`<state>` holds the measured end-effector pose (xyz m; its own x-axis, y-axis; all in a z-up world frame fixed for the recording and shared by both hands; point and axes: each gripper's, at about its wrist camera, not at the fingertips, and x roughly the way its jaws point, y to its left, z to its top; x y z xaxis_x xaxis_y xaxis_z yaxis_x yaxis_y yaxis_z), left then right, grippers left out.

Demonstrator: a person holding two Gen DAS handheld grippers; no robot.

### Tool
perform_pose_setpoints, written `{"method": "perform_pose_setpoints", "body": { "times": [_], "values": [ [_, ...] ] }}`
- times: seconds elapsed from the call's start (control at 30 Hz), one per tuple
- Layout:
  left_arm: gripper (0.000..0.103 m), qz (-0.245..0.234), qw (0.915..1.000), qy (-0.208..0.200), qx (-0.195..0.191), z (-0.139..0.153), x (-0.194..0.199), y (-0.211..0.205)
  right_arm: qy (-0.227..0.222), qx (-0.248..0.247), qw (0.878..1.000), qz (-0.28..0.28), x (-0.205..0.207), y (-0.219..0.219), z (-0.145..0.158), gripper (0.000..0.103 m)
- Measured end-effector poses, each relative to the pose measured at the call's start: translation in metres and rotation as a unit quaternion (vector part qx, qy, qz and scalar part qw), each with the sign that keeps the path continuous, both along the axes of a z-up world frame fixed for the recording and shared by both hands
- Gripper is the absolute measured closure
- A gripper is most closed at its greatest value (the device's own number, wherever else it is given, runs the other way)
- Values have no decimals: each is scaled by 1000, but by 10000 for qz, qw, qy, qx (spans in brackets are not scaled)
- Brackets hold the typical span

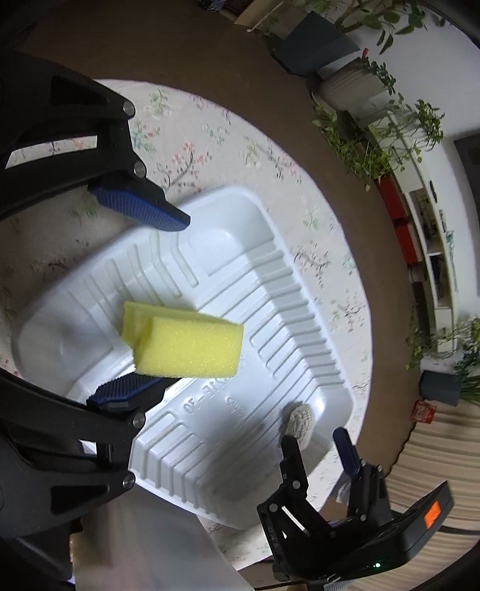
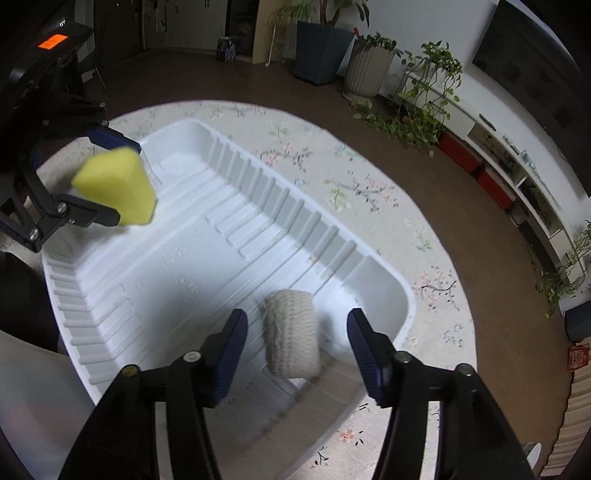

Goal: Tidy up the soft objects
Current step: 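Carry both items to the white tray and release them inside, then bring both tools back over the remaining objects on the table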

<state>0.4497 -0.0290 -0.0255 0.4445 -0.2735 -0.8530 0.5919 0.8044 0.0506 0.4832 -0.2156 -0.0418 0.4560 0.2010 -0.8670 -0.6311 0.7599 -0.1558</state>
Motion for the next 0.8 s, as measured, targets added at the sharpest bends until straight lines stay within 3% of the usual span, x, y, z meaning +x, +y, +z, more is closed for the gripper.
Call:
{"method": "perform_pose_setpoints", "body": {
  "times": [0.2,0.27,0.37,0.5,0.6,0.8],
  "values": [
    [24,393,9984,-194,-356,22,-18,35,-187,241,9992,-252,-9,-25,19,41],
    [6,583,9964,-283,-548,32,-25,49,-265,306,9982,-439,-12,-39,27,41],
    [0,940,9900,-546,-901,53,-50,70,-347,494,9950,-800,-17,-65,42,33],
    [0,1440,9784,-1080,-1016,82,-99,92,-542,902,9878,-1147,-39,-94,72,15],
    [0,1739,9659,-1434,-1275,104,-142,105,-813,1123,9827,-1230,-68,-107,101,7],
    [0,2063,9390,-2221,-1624,144,-234,112,-1309,1613,9685,-1375,-149,-122,154,0]
  ]
}}
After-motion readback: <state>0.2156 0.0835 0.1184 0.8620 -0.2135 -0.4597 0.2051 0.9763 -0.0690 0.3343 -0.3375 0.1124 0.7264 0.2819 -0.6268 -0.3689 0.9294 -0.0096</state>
